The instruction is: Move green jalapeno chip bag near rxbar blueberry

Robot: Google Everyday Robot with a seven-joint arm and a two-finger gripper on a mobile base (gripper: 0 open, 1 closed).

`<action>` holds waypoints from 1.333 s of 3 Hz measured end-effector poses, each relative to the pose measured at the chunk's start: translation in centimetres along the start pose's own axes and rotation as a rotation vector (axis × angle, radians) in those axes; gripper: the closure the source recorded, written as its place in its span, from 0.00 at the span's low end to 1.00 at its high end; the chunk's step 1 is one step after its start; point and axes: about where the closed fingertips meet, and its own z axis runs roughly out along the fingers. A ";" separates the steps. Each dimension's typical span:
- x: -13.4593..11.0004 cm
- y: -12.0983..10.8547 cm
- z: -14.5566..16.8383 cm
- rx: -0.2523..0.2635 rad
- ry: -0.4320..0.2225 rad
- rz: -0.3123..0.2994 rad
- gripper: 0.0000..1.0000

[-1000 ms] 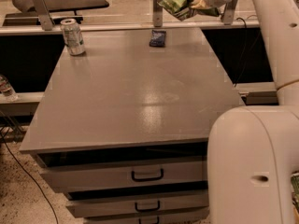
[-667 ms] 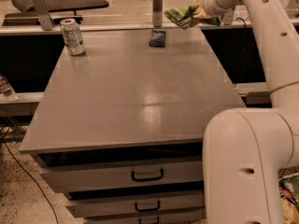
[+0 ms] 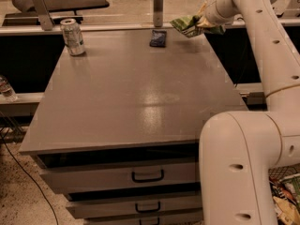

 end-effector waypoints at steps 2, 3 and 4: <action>-1.2 1.0 1.8 -0.038 0.007 0.022 0.33; -2.1 1.3 2.4 -0.057 0.009 0.024 0.09; -2.8 0.8 1.6 -0.055 0.009 0.023 0.00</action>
Offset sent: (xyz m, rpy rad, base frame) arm 0.0102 0.0274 -0.0144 0.0053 0.0631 -0.0128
